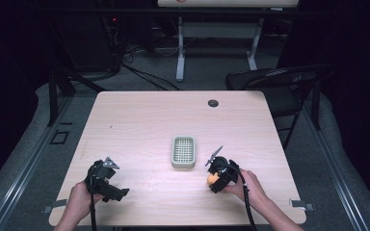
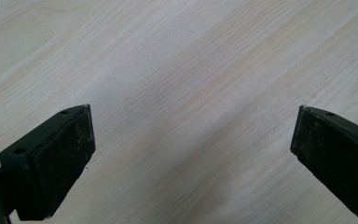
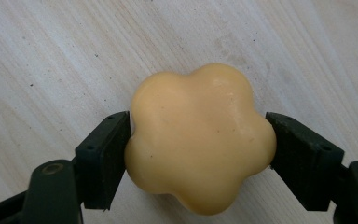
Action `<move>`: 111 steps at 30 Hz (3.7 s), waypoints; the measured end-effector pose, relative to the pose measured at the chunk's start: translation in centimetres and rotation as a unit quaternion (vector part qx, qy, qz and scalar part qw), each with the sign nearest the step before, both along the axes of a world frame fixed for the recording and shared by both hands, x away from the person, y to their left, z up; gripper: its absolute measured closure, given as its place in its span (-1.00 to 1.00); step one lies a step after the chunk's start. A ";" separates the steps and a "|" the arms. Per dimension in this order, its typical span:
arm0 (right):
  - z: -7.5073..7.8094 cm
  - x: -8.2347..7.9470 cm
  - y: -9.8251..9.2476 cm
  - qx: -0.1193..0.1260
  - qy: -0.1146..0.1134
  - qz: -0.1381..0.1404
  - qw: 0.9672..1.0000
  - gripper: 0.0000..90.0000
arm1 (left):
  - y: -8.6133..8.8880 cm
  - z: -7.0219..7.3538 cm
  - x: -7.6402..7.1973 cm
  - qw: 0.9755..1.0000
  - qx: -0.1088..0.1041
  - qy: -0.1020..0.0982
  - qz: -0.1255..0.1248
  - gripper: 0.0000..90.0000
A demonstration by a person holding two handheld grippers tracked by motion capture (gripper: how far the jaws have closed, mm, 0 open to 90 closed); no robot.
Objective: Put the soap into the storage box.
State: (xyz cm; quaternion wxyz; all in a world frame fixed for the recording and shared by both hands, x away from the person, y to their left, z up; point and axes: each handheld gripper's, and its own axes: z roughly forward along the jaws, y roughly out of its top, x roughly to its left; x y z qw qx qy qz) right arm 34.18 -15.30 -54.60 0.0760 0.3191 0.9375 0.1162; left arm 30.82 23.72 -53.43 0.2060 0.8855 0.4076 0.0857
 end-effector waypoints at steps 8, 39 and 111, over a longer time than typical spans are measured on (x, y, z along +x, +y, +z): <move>-0.1 0.0 0.1 0.001 0.000 -0.004 1.000 -0.45 | 0.0 0.0 0.0 1.000 0.000 -0.001 0.000 -1.00; 0.3 -0.2 0.1 0.008 -0.005 -0.006 1.000 -0.43 | 0.0 0.0 0.0 1.000 0.000 0.001 -0.003 -1.00; 4.0 2.4 2.4 0.028 -0.039 0.012 0.999 -0.43 | -0.3 -0.1 0.1 1.000 0.009 0.005 -0.012 -0.99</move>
